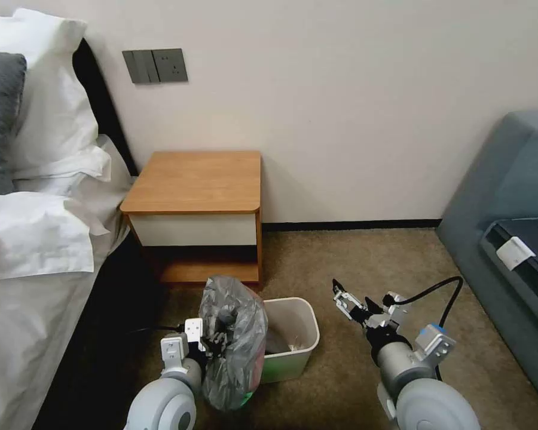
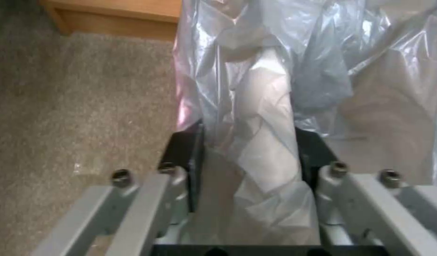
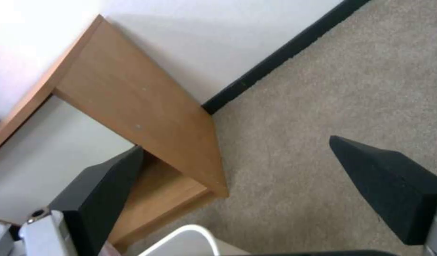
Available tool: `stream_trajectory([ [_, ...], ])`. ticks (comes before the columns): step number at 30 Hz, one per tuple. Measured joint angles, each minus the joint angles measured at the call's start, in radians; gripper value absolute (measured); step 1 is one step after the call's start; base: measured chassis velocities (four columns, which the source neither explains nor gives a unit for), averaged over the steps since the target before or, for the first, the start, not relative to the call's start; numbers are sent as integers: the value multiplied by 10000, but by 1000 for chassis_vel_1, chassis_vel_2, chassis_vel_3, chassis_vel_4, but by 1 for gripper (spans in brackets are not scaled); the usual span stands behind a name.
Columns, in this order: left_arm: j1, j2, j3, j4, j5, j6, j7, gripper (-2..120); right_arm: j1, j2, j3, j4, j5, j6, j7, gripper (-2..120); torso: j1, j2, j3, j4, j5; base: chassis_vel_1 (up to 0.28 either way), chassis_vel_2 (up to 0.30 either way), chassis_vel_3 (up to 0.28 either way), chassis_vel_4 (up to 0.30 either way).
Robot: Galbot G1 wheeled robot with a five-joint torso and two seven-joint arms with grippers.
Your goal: Pick up the garbage bag from the table and place it over the trash can.
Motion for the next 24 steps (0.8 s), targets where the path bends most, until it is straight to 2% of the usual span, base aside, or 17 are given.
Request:
stream_trajectory([
  [2,3,-7,0,0,1,-3,-1,30,13,1,-1,0,0,1,0,100,0,0,0,0,0,0,0,0,0],
  [4,26,-34,5,25,-15,-171,9,20,53,-2,-4,0,0,1,1,100,0,0,0,0,1,0,0,0,0],
  [5,26,-34,5,25,-15,-171,9,20,53,-2,-4,0,0,1,1,100,0,0,0,0,1,0,0,0,0],
  [7,91,-71,37,118,116,-636,82,11,95,-29,-10,24,1,1,1,100,0,-1,0,0,0,0,0,0,0],
  [9,207,-102,36,178,300,-1278,286,7,153,-77,-12,119,-8,2,-27,100,0,-1,0,0,1,0,0,0,0],
  [10,207,-102,36,178,300,-1278,286,7,153,-77,-12,119,-8,2,-27,100,0,-1,0,0,1,0,0,0,0],
  [11,288,-113,38,227,442,-1835,541,5,196,-101,-16,180,-28,3,-60,100,0,-1,0,0,1,0,0,0,0],
  [12,387,-121,39,355,844,-2781,958,5,278,-123,-28,268,-96,3,-126,100,0,0,1,0,-1,0,0,0,0],
  [14,509,-122,3,574,1604,-4141,1690,5,453,-199,-88,436,-281,3,-356,100,0,-1,0,0,3,0,0,0,0],
  [15,509,-122,3,574,1604,-4141,1690,5,453,-199,-88,436,-281,3,-356,100,0,-1,0,0,3,0,0,0,0],
  [16,614,-118,-64,628,1877,-4814,2235,5,605,-353,-162,584,-425,4,-587,100,0,-1,0,2,2,0,0,0,0],
  [17,614,-118,-64,628,1877,-4814,2235,5,605,-353,-162,584,-425,4,-587,100,0,-1,0,2,2,0,0,0,0],
  [20,834,-113,-176,629,1990,-6058,3273,5,803,-982,-280,1023,-439,-25,-1425,100,0,0,0,0,0,0,0,0,0],
  [21,834,-113,-176,629,1990,-6058,3273,5,803,-982,-280,1023,-439,-25,-1425,100,0,0,0,0,0,0,0,0,0],
  [24,962,-173,-316,628,2048,-6833,3525,5,666,-1462,-630,1452,316,-316,-2360,100,0,-1,0,1,0,0,0,0,0],
])
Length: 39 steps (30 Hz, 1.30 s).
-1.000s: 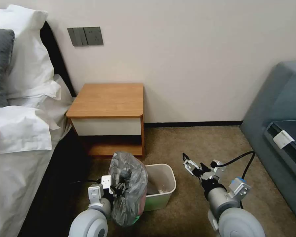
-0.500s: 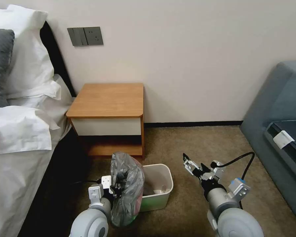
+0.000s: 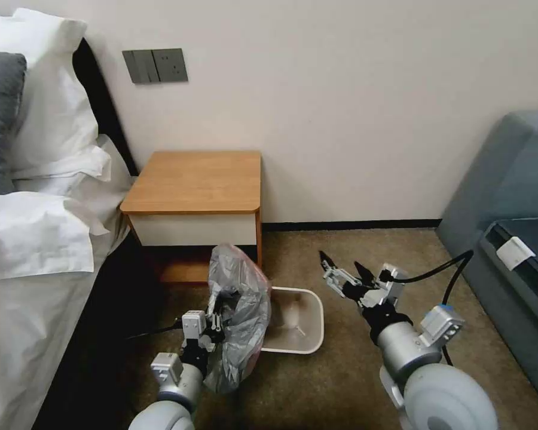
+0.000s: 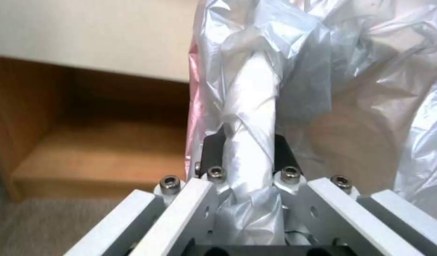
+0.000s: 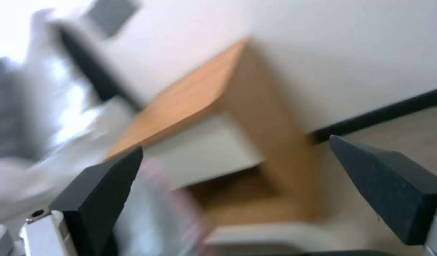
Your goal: Pick up the garbage bag from the table and place it over the trash can.
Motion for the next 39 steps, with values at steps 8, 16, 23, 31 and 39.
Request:
stream_trajectory([
  [8,221,-126,-175,-281,67,-317,56,5,277,58,-1498,-289,64,-519,-455,100,0,0,0,-1,0,0,0,0,0],
  [16,455,-140,-417,-560,114,-370,156,5,879,379,-2093,-1017,74,-869,-881,100,0,0,0,0,1,0,0,0,0],
  [23,549,-147,-445,-690,111,-378,282,5,1331,682,-2407,-1819,20,-921,-1400,89,0,0,0,-1,0,0,0,0,0],
  [31,707,-177,-503,-819,54,-380,431,5,1618,758,-2391,-2457,-15,-784,-1950,61,0,0,0,-1,1,0,0,0,0],
  [39,754,-249,-538,-840,-6,-380,474,5,1539,762,-2354,-2530,-284,-595,-2354,33,1,0,0,-1,0,0,0,0,0],
])
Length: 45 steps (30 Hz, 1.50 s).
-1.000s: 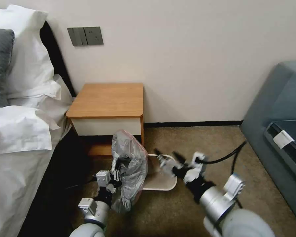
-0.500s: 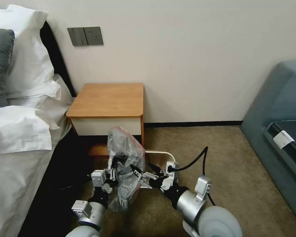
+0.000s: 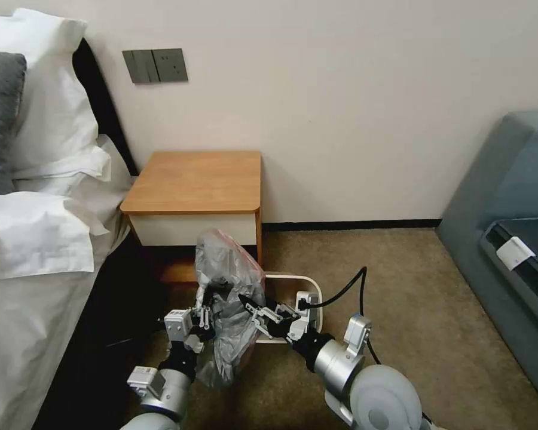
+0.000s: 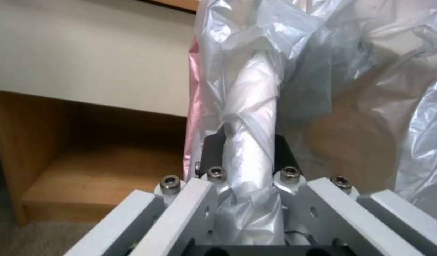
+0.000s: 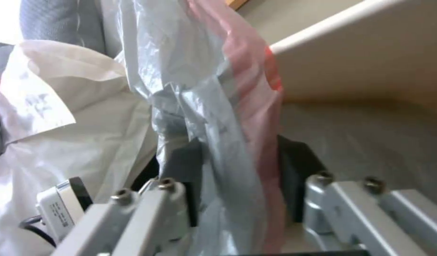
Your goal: Pick up the garbage bag from the table and place it over the trash can.
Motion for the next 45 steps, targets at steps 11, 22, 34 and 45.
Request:
stream_trajectory([
  [11,45,-84,-180,139,16,39,-1,5,-301,-125,343,244,-490,198,-392,0,0,0,0,0,0,0,0,0,0],
  [22,-175,-238,-813,234,-722,394,-556,5,-607,-677,1078,1013,-760,489,-444,0,0,0,0,0,0,0,0,0,0],
  [34,82,-269,-814,123,-547,301,-235,5,942,-976,1189,733,-224,255,382,0,0,0,0,1,2,0,0,0,0],
  [45,84,-420,-584,71,-445,211,-167,5,1846,-1848,1285,506,983,-808,2136,0,-1,0,1,0,2,0,0,0,0],
])
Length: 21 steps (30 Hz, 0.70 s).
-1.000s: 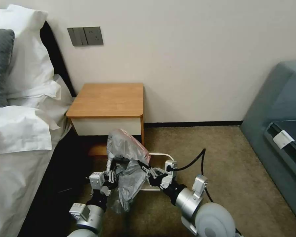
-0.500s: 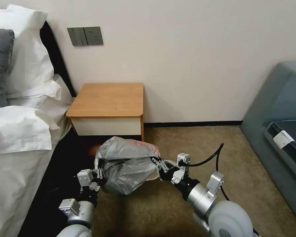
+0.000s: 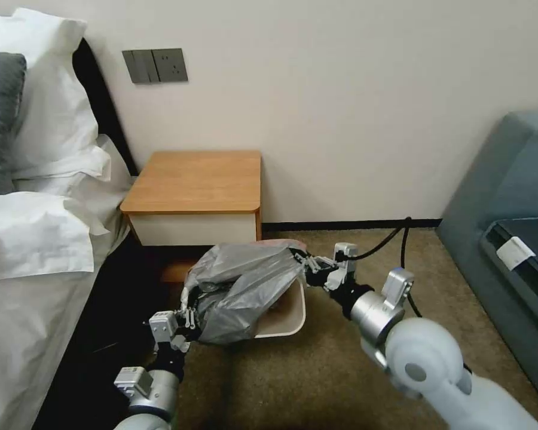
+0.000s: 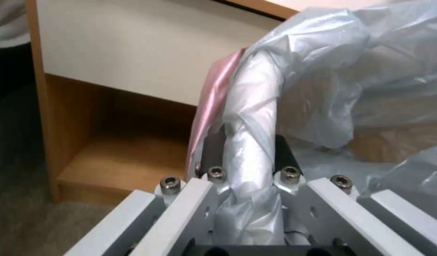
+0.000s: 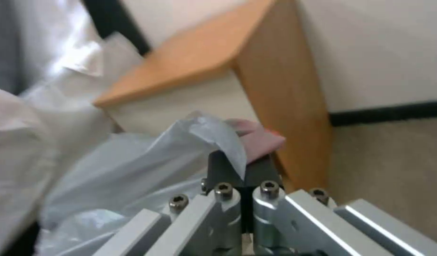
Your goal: Pick up the garbage bag from the table and place it over the trash can.
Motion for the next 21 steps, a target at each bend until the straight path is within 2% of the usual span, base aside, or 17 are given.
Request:
stream_trajectory([
  [5,-7,-63,24,-74,-424,-4,63,5,-60,-86,126,-123,370,-657,587,0,1,0,0,0,-1,0,0,0,0],
  [13,-115,-82,-275,-284,-1491,83,334,5,-309,-160,251,-63,662,-628,654,0,0,-1,0,0,0,0,0,0,0],
  [21,-315,-121,-634,-308,-2383,474,262,5,-646,-133,342,443,895,-300,730,0,0,0,0,0,-1,0,0,0,0],
])
